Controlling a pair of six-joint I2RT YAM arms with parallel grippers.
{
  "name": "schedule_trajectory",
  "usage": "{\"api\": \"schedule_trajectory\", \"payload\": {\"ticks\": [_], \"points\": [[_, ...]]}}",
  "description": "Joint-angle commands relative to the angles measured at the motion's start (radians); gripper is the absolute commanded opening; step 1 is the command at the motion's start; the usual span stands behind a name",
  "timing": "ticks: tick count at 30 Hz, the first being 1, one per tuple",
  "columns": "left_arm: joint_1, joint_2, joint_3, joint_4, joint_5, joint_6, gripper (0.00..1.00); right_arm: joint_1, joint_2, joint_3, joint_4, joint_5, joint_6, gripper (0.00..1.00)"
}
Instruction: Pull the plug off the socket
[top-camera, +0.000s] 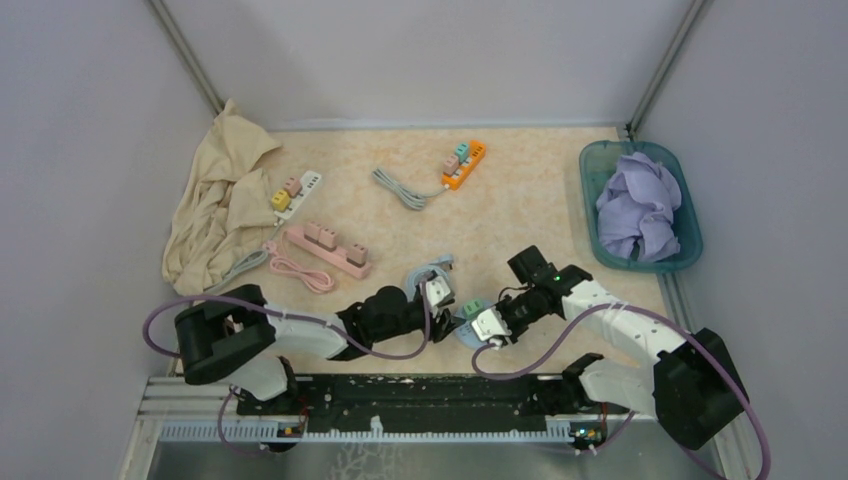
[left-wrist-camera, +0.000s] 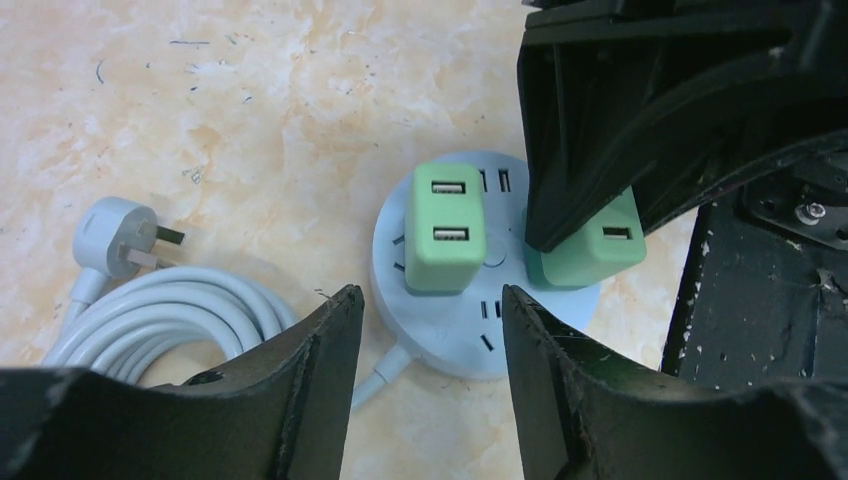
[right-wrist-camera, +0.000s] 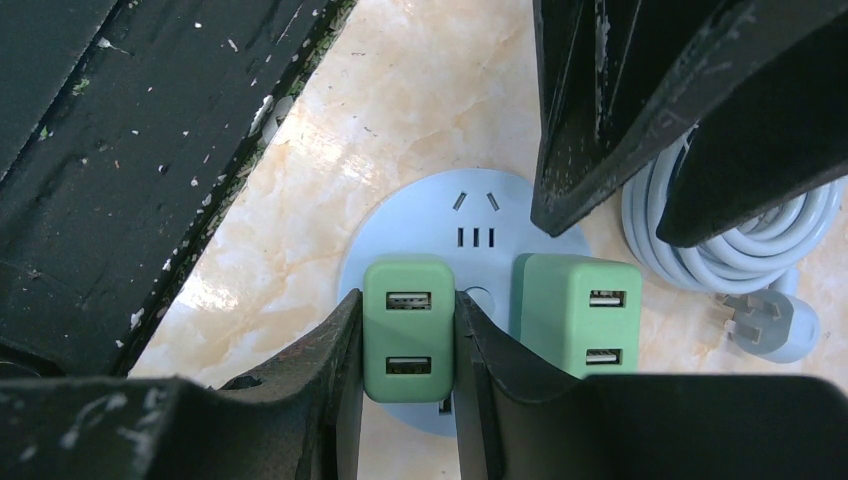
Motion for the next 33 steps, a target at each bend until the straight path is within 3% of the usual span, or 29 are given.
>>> {"api": "schedule_trajectory", "payload": {"ticks": [1,8,12,20,23,25,27,33], "points": [[-0.002,0.030,0.048,0.038,0.015,-0.016,0.59,-0.005,-0.003,-0.011,-0.047,0.000,-0.033,0.03],[-0.002,0.114,0.105,0.036,0.019,-0.018,0.54,-0.005,0.004,-0.003,-0.043,-0.002,-0.020,0.03],[-0.003,0.161,0.144,0.034,0.022,-0.008,0.44,-0.005,0.007,-0.003,-0.044,-0.003,-0.017,0.03],[-0.003,0.194,0.182,0.020,0.043,0.020,0.38,-0.005,0.010,-0.003,-0.039,-0.004,-0.005,0.04],[-0.002,0.198,0.184,0.028,0.055,0.020,0.41,-0.005,0.011,0.000,-0.039,-0.005,0.001,0.04],[-0.002,0.191,0.179,0.039,0.053,0.018,0.50,-0.005,0.012,0.002,-0.037,-0.007,0.006,0.03],[-0.002,0.184,0.169,0.063,0.045,0.014,0.53,-0.005,0.012,0.002,-0.037,-0.009,0.009,0.03],[-0.002,0.199,0.160,0.102,0.051,0.012,0.46,-0.005,0.011,0.002,-0.039,-0.010,0.012,0.04]]}}
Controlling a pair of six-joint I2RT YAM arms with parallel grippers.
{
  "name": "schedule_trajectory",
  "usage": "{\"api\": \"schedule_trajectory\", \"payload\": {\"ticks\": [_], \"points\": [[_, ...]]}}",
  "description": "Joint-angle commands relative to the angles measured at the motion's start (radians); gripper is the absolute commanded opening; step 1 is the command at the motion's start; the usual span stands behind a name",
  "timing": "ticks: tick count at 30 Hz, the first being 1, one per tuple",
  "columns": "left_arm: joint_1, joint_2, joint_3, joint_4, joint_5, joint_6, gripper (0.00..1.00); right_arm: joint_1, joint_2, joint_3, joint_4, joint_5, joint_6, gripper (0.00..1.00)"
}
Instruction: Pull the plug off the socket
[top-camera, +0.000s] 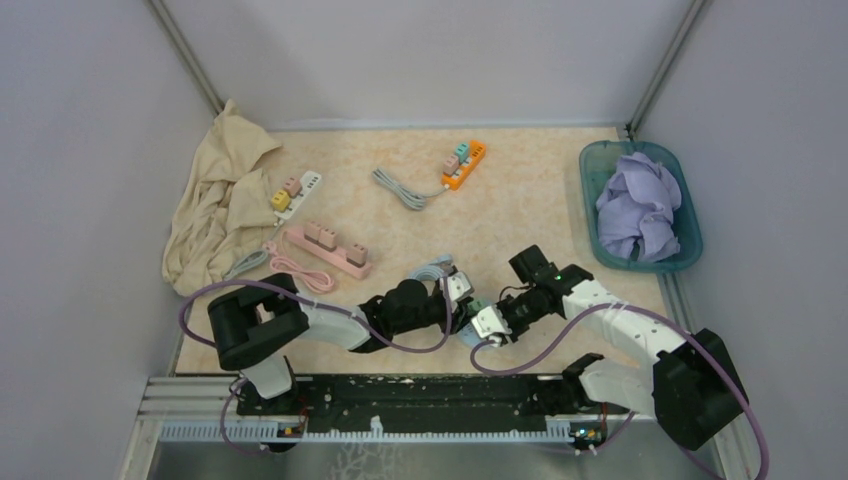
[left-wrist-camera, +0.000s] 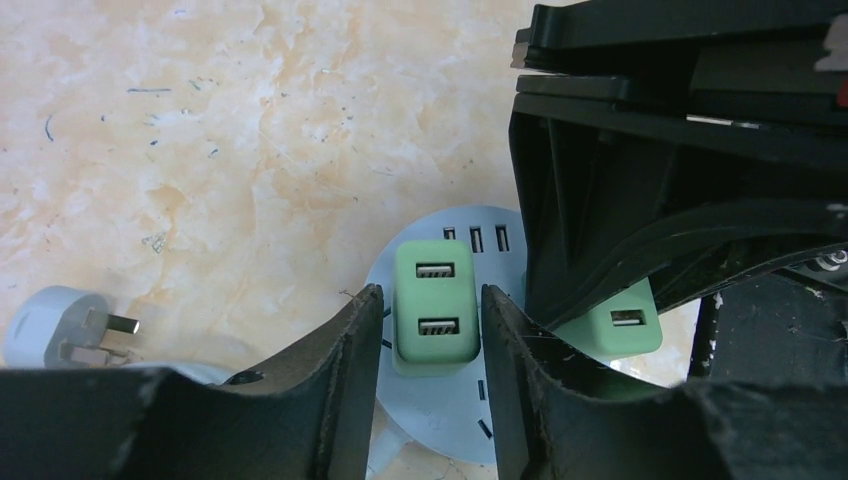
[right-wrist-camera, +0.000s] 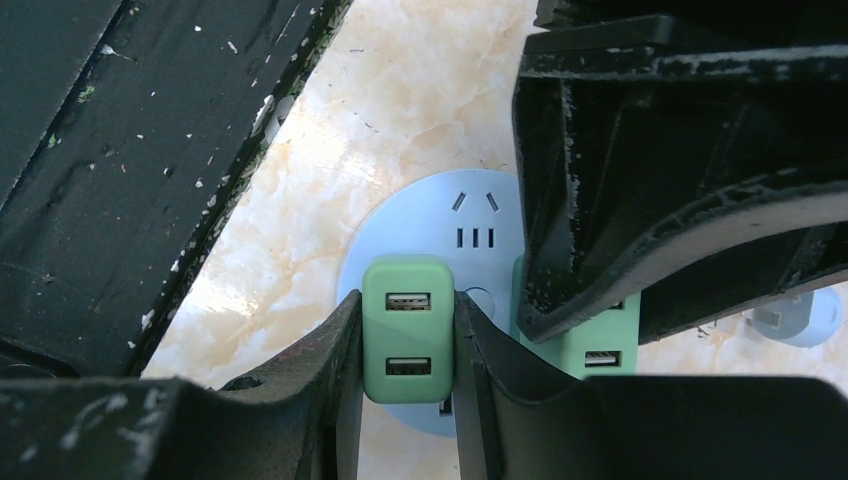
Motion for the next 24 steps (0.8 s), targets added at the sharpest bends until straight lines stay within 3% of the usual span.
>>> {"api": "schedule_trajectory", "payload": {"ticks": [1,5,11,17,24], "points": [[-0.002,0.020,0.010,0.073,0.018,-0.003,0.43,0.003,0.010,0.000,-0.033,-0.007,-0.017,0.04],[-0.003,0.031,0.018,0.074,0.035,0.007,0.32,0.004,0.009,0.001,-0.032,-0.007,-0.014,0.03],[-0.003,0.037,0.030,0.028,0.072,0.035,0.02,0.003,0.004,0.022,-0.039,-0.026,0.008,0.03],[-0.003,0.056,0.025,0.016,0.108,0.049,0.01,0.003,0.015,0.066,0.079,-0.104,0.163,0.02],[-0.002,0.035,-0.028,0.022,0.067,0.054,0.01,-0.051,0.019,0.061,0.160,-0.045,0.232,0.00]]}}
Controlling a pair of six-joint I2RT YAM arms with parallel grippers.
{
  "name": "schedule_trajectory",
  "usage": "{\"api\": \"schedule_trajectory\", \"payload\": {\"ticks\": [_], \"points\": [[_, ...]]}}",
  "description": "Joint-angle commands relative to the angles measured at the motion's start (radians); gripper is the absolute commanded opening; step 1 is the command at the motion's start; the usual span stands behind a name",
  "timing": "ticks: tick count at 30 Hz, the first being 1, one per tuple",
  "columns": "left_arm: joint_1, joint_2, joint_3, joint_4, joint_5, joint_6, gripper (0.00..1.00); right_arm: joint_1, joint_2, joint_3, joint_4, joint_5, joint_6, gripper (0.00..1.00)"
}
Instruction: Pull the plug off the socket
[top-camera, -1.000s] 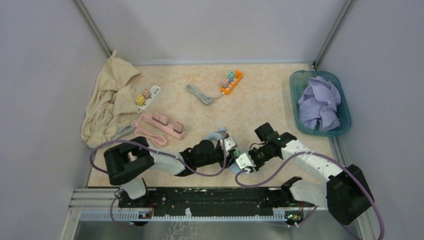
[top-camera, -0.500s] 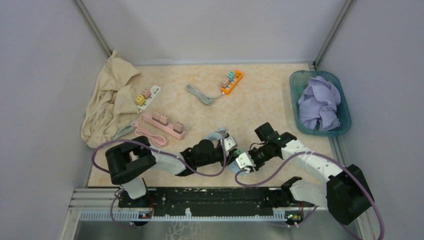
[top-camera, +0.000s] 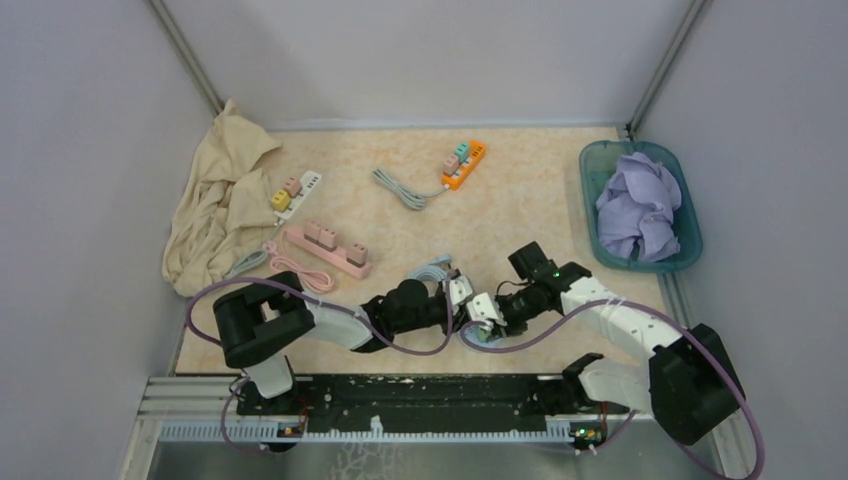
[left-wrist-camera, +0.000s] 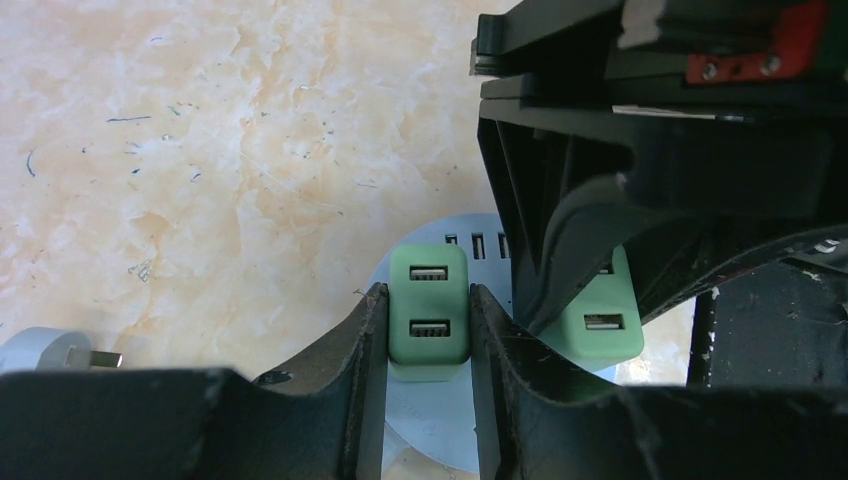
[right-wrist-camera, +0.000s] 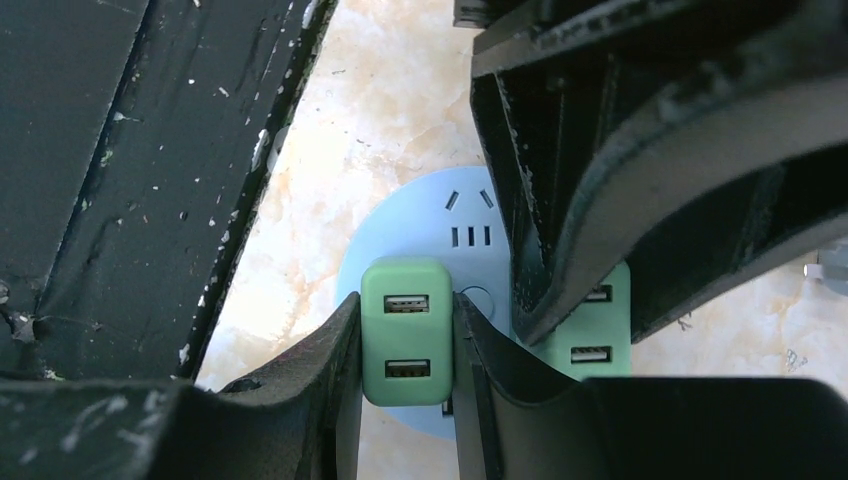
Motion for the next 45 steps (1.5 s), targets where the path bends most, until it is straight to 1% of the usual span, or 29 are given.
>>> {"api": "schedule_trajectory", "payload": {"ticks": [1,4,6,8,12,14,16,18,20,23,27,30,34,38,42,45], "points": [[-0.003,-0.001,-0.042,-0.016,0.001,0.010,0.01,-0.064,-0.006,0.045,0.105,-0.034,0.007,0.00],[-0.003,-0.013,-0.059,-0.015,-0.021,0.012,0.01,-0.093,-0.025,0.029,0.031,-0.026,-0.084,0.00],[-0.003,-0.012,-0.060,-0.014,-0.024,0.015,0.01,-0.094,-0.053,0.000,-0.020,-0.018,-0.180,0.00],[-0.003,-0.009,-0.054,-0.015,-0.023,0.017,0.01,-0.092,-0.094,-0.041,-0.016,-0.021,-0.215,0.00],[-0.002,0.005,-0.034,-0.030,-0.008,0.022,0.01,-0.039,-0.141,-0.085,0.057,-0.011,-0.183,0.00],[-0.002,0.015,-0.027,-0.032,0.002,0.021,0.01,0.010,-0.133,-0.082,0.111,-0.006,-0.125,0.00],[-0.002,0.020,-0.019,-0.036,0.013,0.022,0.01,0.033,-0.116,-0.073,0.184,-0.023,-0.030,0.00],[-0.002,0.022,-0.018,-0.042,0.023,0.021,0.01,0.036,-0.097,-0.057,0.254,-0.044,0.064,0.00],[-0.002,0.022,-0.021,-0.043,0.024,0.017,0.01,0.035,-0.091,-0.043,0.296,-0.051,0.124,0.00],[-0.002,0.021,-0.031,-0.041,0.020,0.015,0.01,0.015,-0.089,-0.035,0.306,-0.050,0.153,0.00],[-0.003,0.025,-0.037,-0.046,0.026,0.017,0.01,-0.070,-0.084,-0.026,0.271,-0.071,0.140,0.00],[-0.002,0.031,-0.041,-0.044,0.031,0.018,0.01,-0.120,-0.084,-0.017,0.172,-0.065,0.057,0.00],[-0.002,0.035,-0.041,-0.046,0.030,0.029,0.01,-0.134,-0.118,-0.037,0.048,-0.040,-0.087,0.00],[-0.002,0.035,-0.037,-0.049,0.029,0.032,0.01,-0.128,-0.187,-0.094,0.008,-0.021,-0.199,0.00],[-0.002,0.048,-0.025,-0.058,0.047,0.033,0.01,-0.052,-0.214,-0.126,0.048,0.007,-0.186,0.00],[-0.002,0.054,-0.016,-0.069,0.058,0.032,0.01,0.005,-0.195,-0.113,0.140,-0.018,-0.066,0.00]]}}
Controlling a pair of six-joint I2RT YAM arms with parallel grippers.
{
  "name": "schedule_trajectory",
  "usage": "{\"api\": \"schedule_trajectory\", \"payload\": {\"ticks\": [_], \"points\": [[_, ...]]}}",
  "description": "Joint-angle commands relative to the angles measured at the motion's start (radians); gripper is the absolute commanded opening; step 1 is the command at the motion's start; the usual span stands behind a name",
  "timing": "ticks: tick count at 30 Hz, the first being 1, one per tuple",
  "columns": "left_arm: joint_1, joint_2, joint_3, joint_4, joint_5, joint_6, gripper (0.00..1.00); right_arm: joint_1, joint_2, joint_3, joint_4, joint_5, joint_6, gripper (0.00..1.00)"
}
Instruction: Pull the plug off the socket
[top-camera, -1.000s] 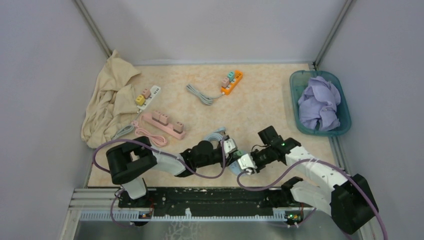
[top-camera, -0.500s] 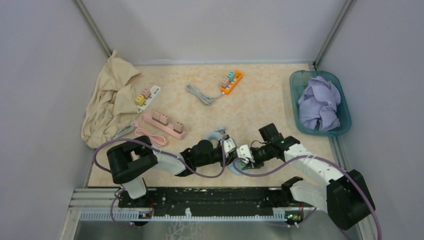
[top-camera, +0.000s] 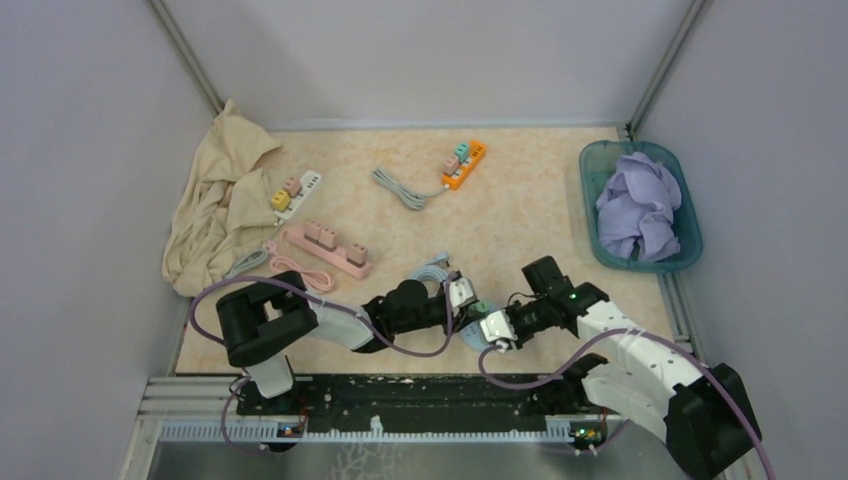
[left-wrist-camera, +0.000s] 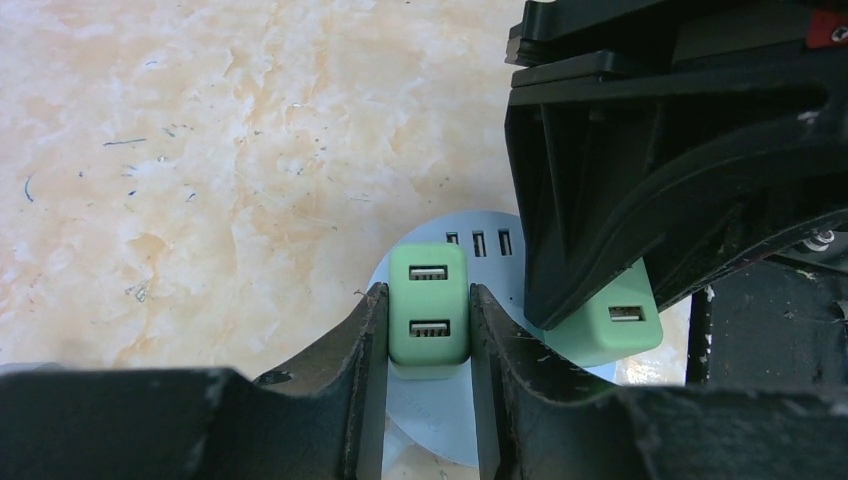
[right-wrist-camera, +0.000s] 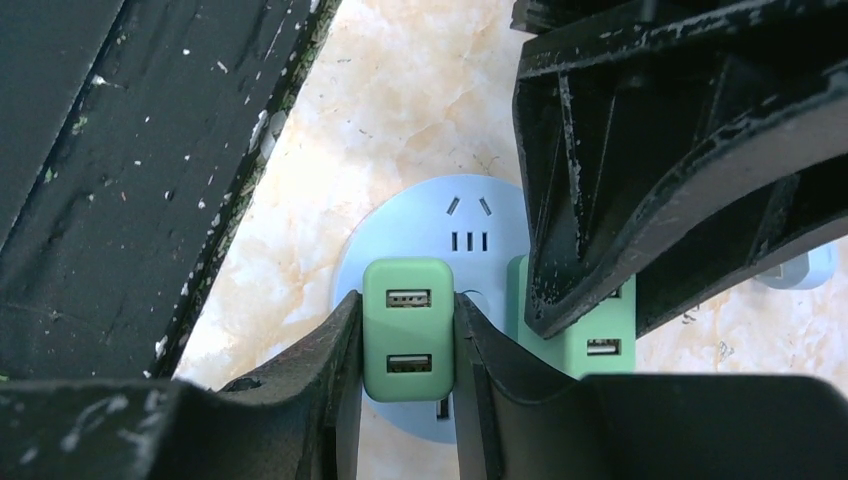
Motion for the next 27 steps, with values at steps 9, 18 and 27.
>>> {"api": "schedule_trajectory", "payload": {"ticks": [9,18,27], "points": [[-0.002,0.032,-0.015,-0.126,0.048,0.003,0.01,0.053,0.056,0.068,0.313,-0.038,0.361,0.00],[-0.002,0.028,-0.034,-0.113,0.044,-0.001,0.01,-0.081,0.062,0.119,0.104,-0.053,0.224,0.00],[-0.003,0.033,-0.027,-0.122,0.048,0.010,0.01,-0.061,0.002,0.058,-0.030,-0.025,0.053,0.00]]}}
